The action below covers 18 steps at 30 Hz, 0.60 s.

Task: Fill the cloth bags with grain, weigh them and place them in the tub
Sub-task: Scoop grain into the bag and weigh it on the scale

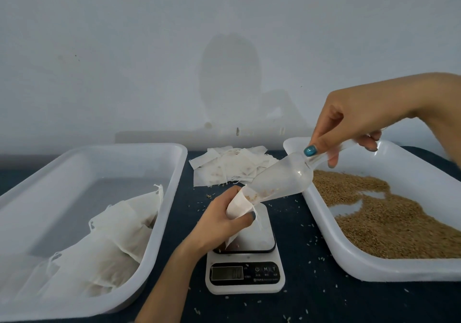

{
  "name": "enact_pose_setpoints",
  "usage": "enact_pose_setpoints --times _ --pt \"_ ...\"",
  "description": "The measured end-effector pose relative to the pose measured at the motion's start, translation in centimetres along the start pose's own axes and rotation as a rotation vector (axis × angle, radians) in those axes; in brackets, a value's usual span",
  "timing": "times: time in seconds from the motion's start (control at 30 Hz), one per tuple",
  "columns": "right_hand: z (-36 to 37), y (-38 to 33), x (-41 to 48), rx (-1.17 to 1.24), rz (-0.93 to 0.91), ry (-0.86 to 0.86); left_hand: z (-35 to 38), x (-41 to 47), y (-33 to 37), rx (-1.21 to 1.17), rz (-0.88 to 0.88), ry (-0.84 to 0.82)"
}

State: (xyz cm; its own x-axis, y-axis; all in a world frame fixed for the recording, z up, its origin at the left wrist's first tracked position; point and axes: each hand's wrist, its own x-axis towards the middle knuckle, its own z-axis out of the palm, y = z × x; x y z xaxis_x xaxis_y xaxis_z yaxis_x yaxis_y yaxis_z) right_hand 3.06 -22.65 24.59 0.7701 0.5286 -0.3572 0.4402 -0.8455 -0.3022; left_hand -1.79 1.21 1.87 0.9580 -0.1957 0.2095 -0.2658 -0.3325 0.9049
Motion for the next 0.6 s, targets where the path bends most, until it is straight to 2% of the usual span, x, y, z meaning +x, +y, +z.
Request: enact_pose_setpoints --times 0.17,0.4,0.5,0.6 --pt "1.5 2.1 -0.4 0.123 -0.03 0.056 -0.1 0.0 0.0 -0.022 -0.003 0.017" --pt "8.6 7.2 -0.8 0.522 -0.014 0.196 -0.3 0.0 0.0 -0.148 -0.019 0.077" --pt "11.6 9.1 -0.8 0.699 0.09 0.328 -0.4 -0.1 -0.2 -0.245 -0.042 0.111" --pt "13.3 10.6 0.4 0.785 0.28 0.423 -0.5 0.0 -0.8 -0.378 -0.112 0.164"
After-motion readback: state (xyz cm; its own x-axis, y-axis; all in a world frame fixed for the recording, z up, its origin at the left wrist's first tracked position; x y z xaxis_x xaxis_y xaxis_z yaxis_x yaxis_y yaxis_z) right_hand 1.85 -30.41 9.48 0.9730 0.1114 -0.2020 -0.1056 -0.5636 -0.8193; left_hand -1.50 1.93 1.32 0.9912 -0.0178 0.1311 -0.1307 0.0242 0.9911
